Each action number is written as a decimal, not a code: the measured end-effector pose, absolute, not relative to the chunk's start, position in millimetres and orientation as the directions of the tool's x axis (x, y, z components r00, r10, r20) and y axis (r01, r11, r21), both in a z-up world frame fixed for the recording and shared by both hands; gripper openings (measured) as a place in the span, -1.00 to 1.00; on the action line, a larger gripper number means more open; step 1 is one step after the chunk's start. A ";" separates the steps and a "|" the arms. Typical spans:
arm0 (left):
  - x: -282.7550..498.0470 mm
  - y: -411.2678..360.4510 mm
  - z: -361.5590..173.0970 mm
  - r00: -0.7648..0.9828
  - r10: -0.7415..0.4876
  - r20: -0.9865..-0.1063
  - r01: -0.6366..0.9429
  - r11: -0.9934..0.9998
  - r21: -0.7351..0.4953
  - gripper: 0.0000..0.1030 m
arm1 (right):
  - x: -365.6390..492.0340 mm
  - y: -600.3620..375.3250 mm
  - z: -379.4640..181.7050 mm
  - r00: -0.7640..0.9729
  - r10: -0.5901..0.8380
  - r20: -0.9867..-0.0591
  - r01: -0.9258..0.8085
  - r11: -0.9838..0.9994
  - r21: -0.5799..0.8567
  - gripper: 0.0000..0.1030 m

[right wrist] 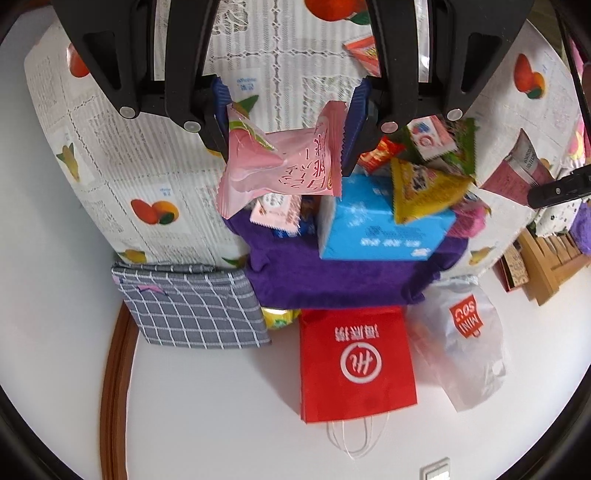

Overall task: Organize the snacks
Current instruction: 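Carry the pink candy with the right tool while the left tool carries the snack bag over the purple towel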

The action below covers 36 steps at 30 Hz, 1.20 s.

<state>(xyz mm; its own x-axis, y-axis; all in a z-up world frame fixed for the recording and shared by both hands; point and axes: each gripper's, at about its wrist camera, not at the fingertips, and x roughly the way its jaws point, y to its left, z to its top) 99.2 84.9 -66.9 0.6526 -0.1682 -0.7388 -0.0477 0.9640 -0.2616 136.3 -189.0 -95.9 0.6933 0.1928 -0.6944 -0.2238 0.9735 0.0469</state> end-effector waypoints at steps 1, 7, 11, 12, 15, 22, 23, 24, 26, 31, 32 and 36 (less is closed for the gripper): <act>100.0 83.2 -63.9 0.655 -0.168 -0.736 -0.045 0.965 -0.260 -0.09 | 136.5 -187.2 -92.6 0.696 0.199 -0.690 -0.228 0.972 0.050 -0.02; 111.9 74.3 -45.9 0.668 -0.169 -0.724 -0.026 0.968 -0.250 -0.09 | 140.8 -176.6 -78.1 0.703 0.234 -0.671 -0.252 0.965 0.073 -0.02; 127.3 66.5 -35.2 0.670 -0.174 -0.722 -0.012 0.970 -0.244 -0.09 | 150.1 -165.7 -71.0 0.704 0.253 -0.664 -0.280 0.958 0.069 -0.02; 132.4 63.5 -31.4 0.675 -0.168 -0.719 -0.006 0.973 -0.233 -0.09 | 153.1 -163.7 -69.2 0.703 0.261 -0.661 -0.288 0.955 0.071 -0.02; 144.6 58.1 -25.3 0.676 -0.174 -0.716 0.010 0.974 -0.227 -0.09 | 167.9 -156.8 -60.9 0.711 0.269 -0.650 -0.302 0.951 0.064 -0.02; 172.3 57.1 -14.3 0.679 -0.177 -0.712 0.025 0.975 -0.219 -0.09 | 199.5 -148.3 -42.0 0.725 0.282 -0.629 -0.318 0.946 0.057 -0.03; 176.4 57.7 -13.4 0.679 -0.180 -0.711 0.028 0.975 -0.220 -0.09 | 203.9 -147.5 -39.8 0.724 0.288 -0.626 -0.321 0.945 0.063 -0.03; 180.7 58.8 -12.6 0.679 -0.182 -0.711 0.032 0.975 -0.220 -0.09 | 206.8 -146.0 -38.3 0.724 0.294 -0.623 -0.325 0.943 0.067 -0.03; 188.6 61.7 -11.6 0.681 -0.184 -0.709 0.036 0.975 -0.218 -0.09 | 215.0 -142.9 -37.6 0.722 0.305 -0.621 -0.338 0.939 0.068 -0.03; 206.9 71.6 -12.9 0.680 -0.187 -0.709 0.023 0.972 -0.234 -0.09 | 239.0 -134.3 -42.9 0.699 0.312 -0.643 -0.356 0.932 0.065 -0.03; 210.0 72.7 -13.7 0.678 -0.186 -0.711 0.021 0.972 -0.234 -0.09 | 243.6 -132.9 -43.0 0.698 0.312 -0.644 -0.358 0.932 0.063 -0.03; 225.6 77.7 -17.2 0.668 -0.178 -0.722 0.013 0.974 -0.228 -0.09 | 261.4 -128.6 -39.7 0.695 0.314 -0.647 -0.363 0.930 0.062 -0.03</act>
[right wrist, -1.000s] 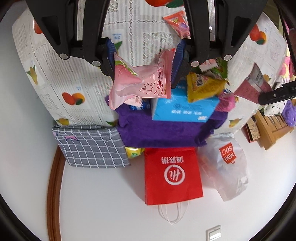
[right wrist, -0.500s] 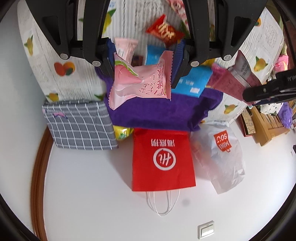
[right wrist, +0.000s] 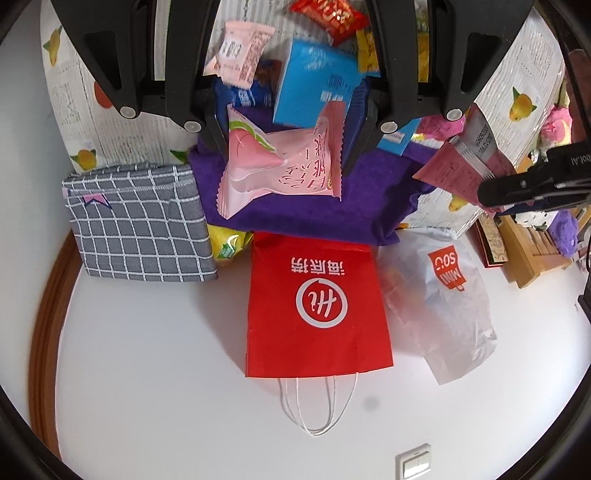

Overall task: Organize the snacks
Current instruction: 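Carry the pink candy with the right tool while the left tool carries the snack bag over the purple towel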

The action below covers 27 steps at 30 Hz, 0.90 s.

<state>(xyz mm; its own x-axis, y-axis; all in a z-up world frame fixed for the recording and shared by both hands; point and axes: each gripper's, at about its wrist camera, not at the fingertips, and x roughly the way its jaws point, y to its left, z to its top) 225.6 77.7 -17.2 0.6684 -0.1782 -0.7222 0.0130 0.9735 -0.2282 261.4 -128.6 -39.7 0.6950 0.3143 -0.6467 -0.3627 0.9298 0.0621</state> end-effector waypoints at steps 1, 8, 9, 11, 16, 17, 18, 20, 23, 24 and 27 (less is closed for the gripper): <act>228.8 78.4 -17.5 0.667 -0.176 -0.724 0.013 0.974 -0.225 -0.09 | 266.6 -127.9 -38.1 0.696 0.315 -0.646 -0.364 0.929 0.061 -0.03; 252.0 82.6 -17.7 0.667 -0.158 -0.728 0.015 0.980 -0.199 -0.09 | 298.7 -126.0 -27.9 0.703 0.313 -0.639 -0.368 0.929 0.051 -0.03; 255.3 83.6 -18.0 0.666 -0.161 -0.729 0.016 0.979 -0.202 -0.09 | 303.3 -125.7 -28.1 0.704 0.311 -0.639 -0.367 0.929 0.048 -0.03; 262.7 84.8 -20.4 0.660 -0.168 -0.732 0.019 0.978 -0.208 -0.09 | 311.8 -126.2 -30.3 0.697 0.318 -0.642 -0.368 0.928 0.059 -0.03; 283.2 84.1 -26.6 0.649 -0.157 -0.745 0.026 0.982 -0.185 -0.09 | 335.2 -126.6 -39.8 0.682 0.320 -0.657 -0.366 0.928 0.073 -0.03; 286.2 84.2 -27.5 0.648 -0.157 -0.745 0.026 0.983 -0.184 -0.09 | 339.9 -126.5 -41.2 0.682 0.317 -0.659 -0.363 0.929 0.071 -0.03; 290.5 84.8 -29.3 0.647 -0.155 -0.746 0.026 0.983 -0.182 -0.09 | 344.5 -126.5 -43.0 0.681 0.315 -0.661 -0.362 0.929 0.070 -0.03; 297.7 86.8 -33.5 0.647 -0.151 -0.748 0.023 0.984 -0.179 -0.09 | 351.4 -125.6 -45.6 0.679 0.314 -0.663 -0.365 0.929 0.066 -0.03; 310.1 91.3 -44.2 0.637 -0.144 -0.757 0.014 0.984 -0.176 -0.09 | 362.7 -125.3 -52.2 0.674 0.318 -0.667 -0.370 0.926 0.068 -0.03; 313.1 92.5 -47.4 0.634 -0.140 -0.760 0.011 0.985 -0.173 -0.09 | 366.2 -126.1 -54.8 0.672 0.317 -0.669 -0.369 0.927 0.068 -0.02; 325.6 96.1 -59.5 0.619 -0.126 -0.775 0.002 0.987 -0.159 -0.09 | 380.5 -126.9 -67.6 0.665 0.293 -0.687 -0.357 0.933 0.052 -0.03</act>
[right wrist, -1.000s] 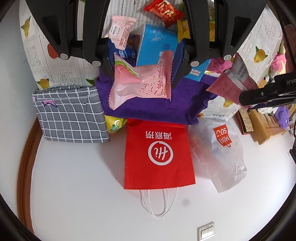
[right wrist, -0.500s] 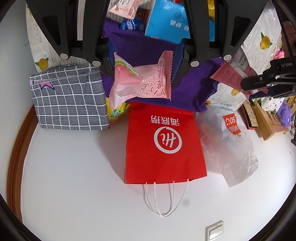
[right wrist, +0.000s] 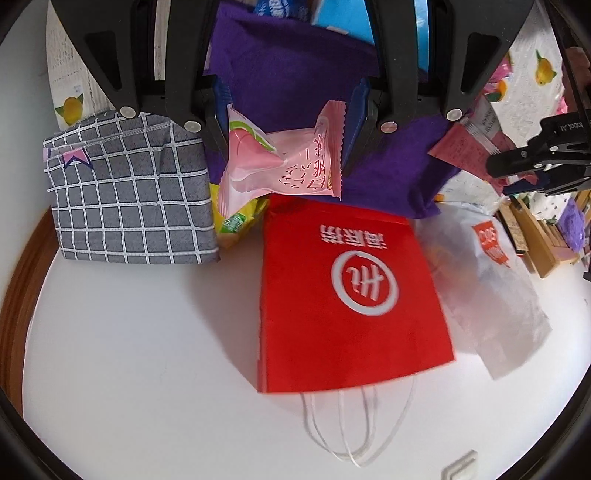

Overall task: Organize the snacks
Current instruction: 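Carry the pink candy with the right tool while the left tool carries the snack bag over the purple towel, then open the right tool to drop the candy while the left tool releases the bag onto the towel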

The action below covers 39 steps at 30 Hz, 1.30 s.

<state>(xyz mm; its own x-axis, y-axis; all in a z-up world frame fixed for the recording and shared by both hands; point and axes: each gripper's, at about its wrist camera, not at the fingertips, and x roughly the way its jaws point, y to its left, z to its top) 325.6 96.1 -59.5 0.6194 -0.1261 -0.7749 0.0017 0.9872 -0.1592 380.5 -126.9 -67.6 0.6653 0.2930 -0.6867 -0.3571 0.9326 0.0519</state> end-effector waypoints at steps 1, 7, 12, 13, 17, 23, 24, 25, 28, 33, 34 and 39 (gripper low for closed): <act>328.9 96.5 -62.4 0.615 -0.125 -0.779 0.001 0.987 -0.158 -0.09 | 385.8 -127.1 -72.8 0.662 0.283 -0.694 -0.352 0.935 0.046 -0.03; 352.6 98.5 -82.0 0.589 -0.121 -0.799 0.004 0.989 -0.147 -0.09 | 409.9 -132.9 -104.7 0.622 0.249 -0.743 -0.324 0.945 0.046 -0.03; 364.0 97.4 -93.2 0.574 -0.113 -0.811 0.007 0.991 -0.133 -0.09 | 420.3 -132.8 -121.4 0.603 0.227 -0.765 -0.319 0.947 0.029 -0.03; 366.0 96.8 -95.6 0.569 -0.113 -0.814 0.009 0.991 -0.132 -0.09 | 421.8 -132.7 -124.6 0.597 0.226 -0.770 -0.321 0.947 0.029 -0.03; 372.4 98.0 -108.7 0.547 -0.110 -0.830 0.012 0.992 -0.124 -0.09 | 426.1 -131.2 -135.9 0.571 0.215 -0.793 -0.324 0.946 0.023 -0.03; 378.0 101.5 -119.1 0.533 -0.114 -0.838 0.014 0.992 -0.126 -0.09 | 427.5 -124.3 -149.9 0.539 0.203 -0.817 -0.338 0.941 0.011 -0.03; 378.8 100.7 -119.8 0.532 -0.114 -0.839 0.015 0.992 -0.126 -0.09 | 427.4 -123.4 -151.7 0.533 0.204 -0.821 -0.341 0.940 0.012 -0.03; 379.8 99.9 -120.9 0.529 -0.115 -0.841 0.018 0.992 -0.124 -0.09 | 427.5 -122.6 -153.9 0.529 0.205 -0.824 -0.344 0.939 0.013 -0.03; 381.2 96.1 -124.1 0.521 -0.116 -0.846 0.023 0.992 -0.122 -0.09 | 427.8 -121.2 -158.7 0.519 0.201 -0.831 -0.346 0.938 0.010 -0.03; 384.5 94.7 -130.2 0.509 -0.112 -0.853 0.023 0.993 -0.117 -0.09 | 429.0 -119.4 -162.9 0.501 0.199 -0.842 -0.350 0.937 0.013 -0.02; 385.2 94.8 -131.4 0.507 -0.111 -0.855 0.020 0.993 -0.117 -0.09 | 429.0 -119.8 -163.3 0.500 0.201 -0.843 -0.349 0.937 0.017 -0.02; 386.3 92.8 -135.5 0.493 -0.114 -0.863 0.026 0.993 -0.117 -0.08 | 428.2 -118.1 -164.6 0.492 0.200 -0.847 -0.360 0.933 0.011 -0.02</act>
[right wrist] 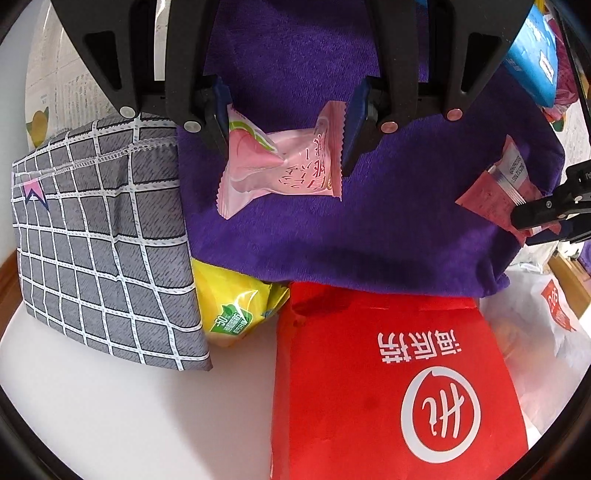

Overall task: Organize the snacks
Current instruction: 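Open the right tool to drop the candy while the left tool releases the bag onto the towel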

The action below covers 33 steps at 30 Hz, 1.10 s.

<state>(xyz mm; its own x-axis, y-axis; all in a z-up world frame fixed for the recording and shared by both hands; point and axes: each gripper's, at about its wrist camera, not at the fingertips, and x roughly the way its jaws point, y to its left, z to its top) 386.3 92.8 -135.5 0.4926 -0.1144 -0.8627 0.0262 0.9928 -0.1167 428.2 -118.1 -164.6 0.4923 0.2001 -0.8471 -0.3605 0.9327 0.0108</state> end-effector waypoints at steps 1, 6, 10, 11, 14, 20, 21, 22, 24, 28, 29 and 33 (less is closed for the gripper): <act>386.7 91.3 -136.1 0.491 -0.112 -0.864 0.031 0.993 -0.111 -0.08 | 429.5 -116.5 -165.6 0.491 0.199 -0.848 -0.361 0.932 0.009 -0.02; 387.6 88.5 -138.9 0.487 -0.110 -0.866 0.040 0.994 -0.104 -0.05 | 436.5 -111.8 -175.3 0.475 0.190 -0.859 -0.359 0.933 0.008 -0.01; 388.6 88.6 -139.9 0.479 -0.117 -0.870 0.038 0.993 -0.113 -0.03 | 440.5 -109.2 -182.7 0.466 0.189 -0.865 -0.357 0.934 0.011 0.00; 389.0 88.0 -140.4 0.471 -0.113 -0.875 0.036 0.993 -0.109 -0.02 | 440.9 -108.6 -184.1 0.466 0.187 -0.865 -0.358 0.934 0.009 0.01; 388.8 86.9 -141.0 0.464 -0.102 -0.880 0.032 0.995 -0.098 0.13 | 441.4 -107.6 -187.4 0.465 0.188 -0.865 -0.362 0.932 0.008 0.07; 375.4 93.6 -130.5 0.482 -0.064 -0.874 -0.003 0.997 -0.074 0.44 | 440.7 -111.1 -171.9 0.470 0.199 -0.860 -0.369 0.929 0.014 0.33; 372.5 93.6 -127.2 0.487 -0.047 -0.872 -0.008 0.998 -0.058 0.45 | 440.3 -111.0 -168.9 0.469 0.206 -0.859 -0.371 0.928 0.020 0.38; 369.6 93.9 -124.0 0.491 -0.035 -0.870 -0.011 0.999 -0.046 0.46 | 439.7 -111.5 -165.0 0.470 0.218 -0.856 -0.374 0.927 0.031 0.46; 362.5 94.9 -117.2 0.500 -0.027 -0.866 -0.013 0.999 -0.039 0.54 | 436.0 -113.2 -153.5 0.483 0.250 -0.839 -0.378 0.924 0.057 0.54; 345.2 100.4 -102.6 0.520 -0.025 -0.854 -0.028 0.999 -0.046 0.54 | 424.8 -114.1 -128.8 0.521 0.272 -0.809 -0.381 0.922 0.065 0.70; 339.7 102.9 -98.5 0.525 -0.025 -0.851 -0.030 0.998 -0.048 0.54 | 420.7 -114.4 -121.5 0.533 0.276 -0.800 -0.381 0.922 0.064 0.74; 316.6 105.3 -81.0 0.559 -0.018 -0.829 -0.042 0.998 -0.050 0.54 | 402.9 -118.1 -100.9 0.580 0.244 -0.778 -0.355 0.934 0.028 0.79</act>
